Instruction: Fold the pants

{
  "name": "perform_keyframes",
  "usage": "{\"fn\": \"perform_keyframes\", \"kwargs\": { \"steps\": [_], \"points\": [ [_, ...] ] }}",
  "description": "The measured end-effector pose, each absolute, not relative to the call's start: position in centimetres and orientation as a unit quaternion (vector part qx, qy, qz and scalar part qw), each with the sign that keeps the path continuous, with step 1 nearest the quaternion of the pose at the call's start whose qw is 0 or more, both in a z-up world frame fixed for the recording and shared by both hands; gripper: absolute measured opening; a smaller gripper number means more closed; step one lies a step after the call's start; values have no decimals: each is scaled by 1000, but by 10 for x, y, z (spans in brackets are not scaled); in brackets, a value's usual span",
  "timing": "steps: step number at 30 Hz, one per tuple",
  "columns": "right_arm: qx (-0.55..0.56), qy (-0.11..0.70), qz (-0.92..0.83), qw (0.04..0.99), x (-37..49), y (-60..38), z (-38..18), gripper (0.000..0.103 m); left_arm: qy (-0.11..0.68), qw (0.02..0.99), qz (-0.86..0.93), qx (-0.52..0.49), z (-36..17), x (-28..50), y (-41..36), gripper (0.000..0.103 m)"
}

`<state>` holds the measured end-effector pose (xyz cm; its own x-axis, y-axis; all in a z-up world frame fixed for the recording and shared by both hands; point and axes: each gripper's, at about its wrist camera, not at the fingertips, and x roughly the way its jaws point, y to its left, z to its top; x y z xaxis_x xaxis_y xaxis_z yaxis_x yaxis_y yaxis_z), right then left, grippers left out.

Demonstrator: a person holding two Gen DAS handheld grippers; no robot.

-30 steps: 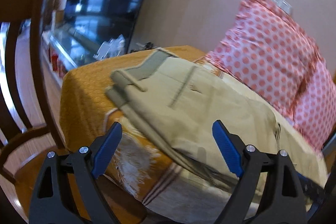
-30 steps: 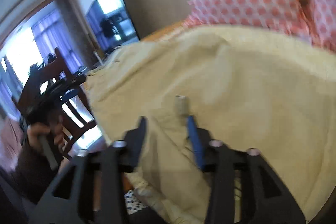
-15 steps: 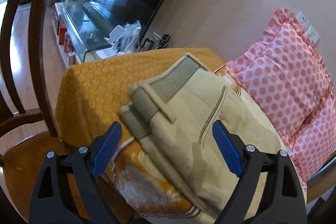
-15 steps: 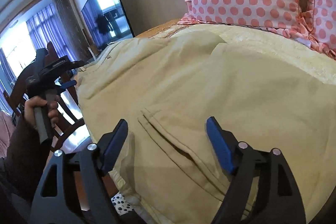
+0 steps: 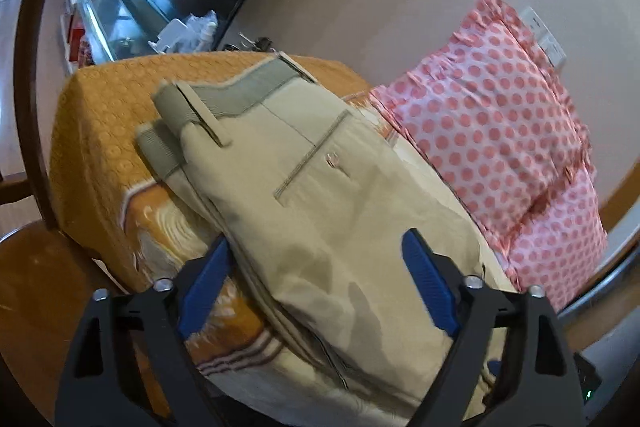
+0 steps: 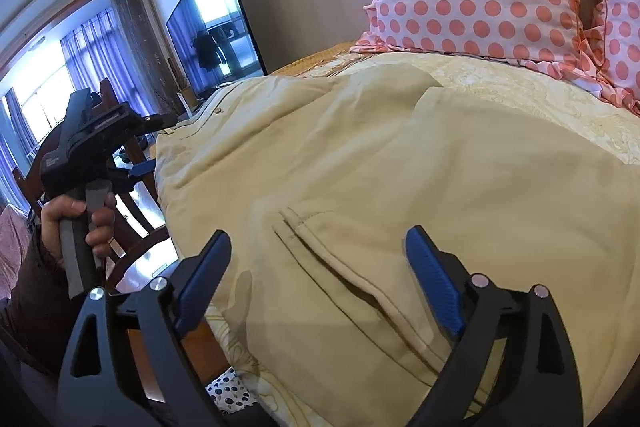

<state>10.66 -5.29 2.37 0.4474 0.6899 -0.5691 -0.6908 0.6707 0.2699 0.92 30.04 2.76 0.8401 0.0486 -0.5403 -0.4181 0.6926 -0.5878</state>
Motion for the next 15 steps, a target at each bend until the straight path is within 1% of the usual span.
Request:
{"fn": "perform_keyframes", "kwargs": {
  "steps": [2,5,8,9,10,11,13,15],
  "points": [
    [0,333,407,851,106,-54,24,89,248,880,142,-380,27,13,311,77],
    [3,333,409,850,106,-55,24,89,245,869,154,-400,24,17,326,69],
    [7,331,409,851,106,-56,23,89,237,855,165,-431,19,14,337,50],
    [8,330,409,851,106,-56,23,89,234,851,172,-438,16,13,339,28],
    [8,329,410,851,105,-57,23,89,234,851,176,-436,16,14,338,14],
    [10,328,410,851,105,-58,23,89,234,857,182,-421,18,15,336,13],
    [20,329,411,850,105,-62,24,89,237,877,191,-371,29,18,322,8],
    [48,331,413,847,105,-73,26,89,229,900,190,-317,51,21,303,7]
  ]
}}
